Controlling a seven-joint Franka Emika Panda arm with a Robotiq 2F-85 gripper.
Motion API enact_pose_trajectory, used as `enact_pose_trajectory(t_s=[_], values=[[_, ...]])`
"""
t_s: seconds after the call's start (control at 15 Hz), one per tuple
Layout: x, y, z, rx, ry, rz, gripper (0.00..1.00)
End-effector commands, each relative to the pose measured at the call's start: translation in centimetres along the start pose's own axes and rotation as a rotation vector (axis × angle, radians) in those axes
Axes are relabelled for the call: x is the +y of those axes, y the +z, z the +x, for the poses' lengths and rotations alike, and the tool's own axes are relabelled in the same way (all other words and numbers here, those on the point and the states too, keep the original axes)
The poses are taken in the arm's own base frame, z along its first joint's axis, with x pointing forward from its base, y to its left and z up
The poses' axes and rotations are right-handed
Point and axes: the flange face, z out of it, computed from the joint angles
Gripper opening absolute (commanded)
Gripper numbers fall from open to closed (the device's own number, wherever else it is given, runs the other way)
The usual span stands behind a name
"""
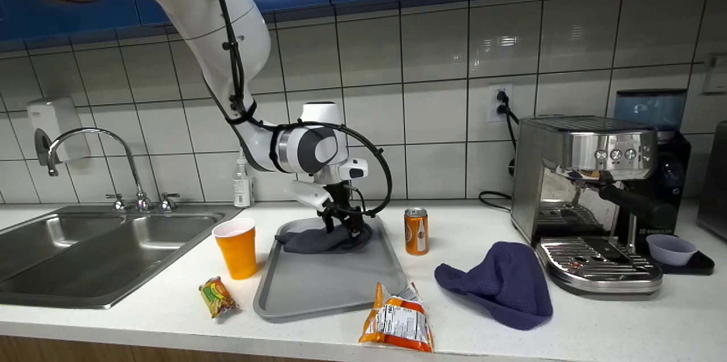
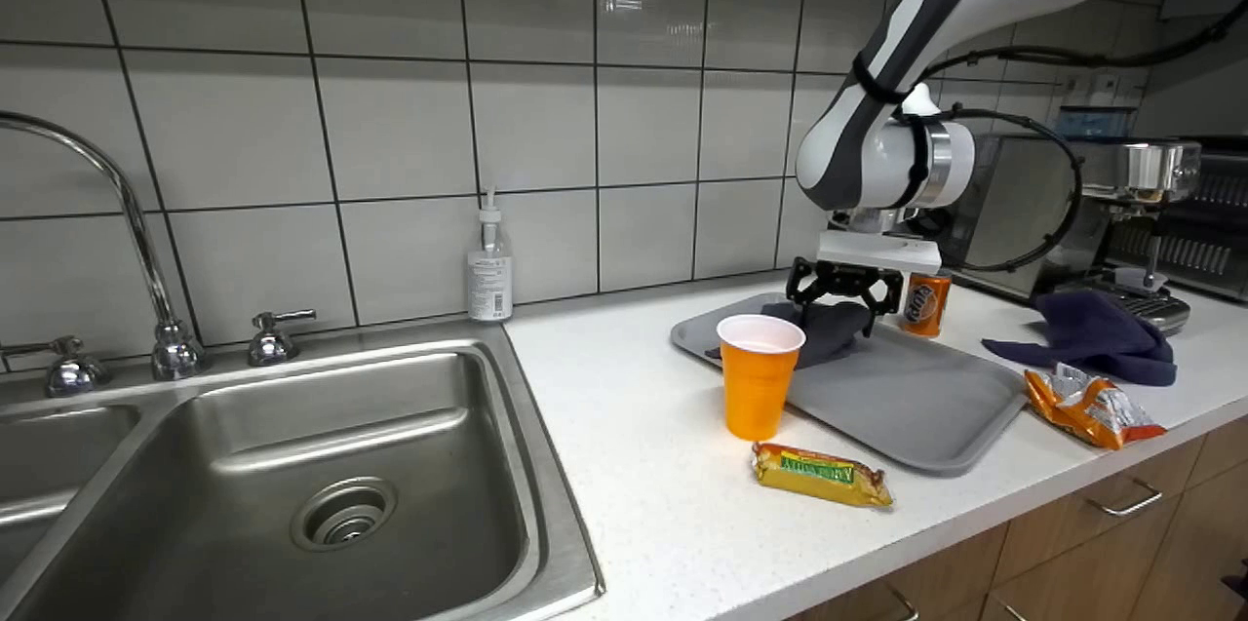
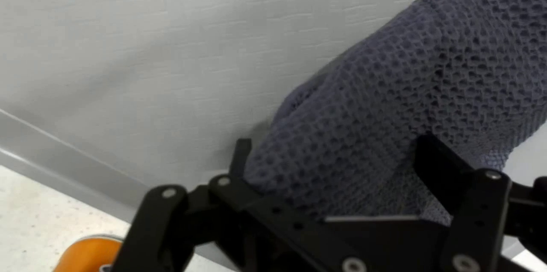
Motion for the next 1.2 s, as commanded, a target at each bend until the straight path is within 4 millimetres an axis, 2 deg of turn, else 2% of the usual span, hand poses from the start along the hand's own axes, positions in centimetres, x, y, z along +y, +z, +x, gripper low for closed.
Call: enact_pose_trajectory(t_s=[0.0, 0.53, 0.67, 1.13], values=[[-0.9, 0.3, 1.1, -0.001, 0.017, 0.015, 0.66], [-1.2, -0.9, 1.4, 0.014, -0.003, 0.027, 0.03], [-1.1, -1.5, 1.4, 0.017, -0.008, 0.030, 0.00], [0.0, -4.7, 1.2, 0.047, -0.022, 0.041, 0.02]])
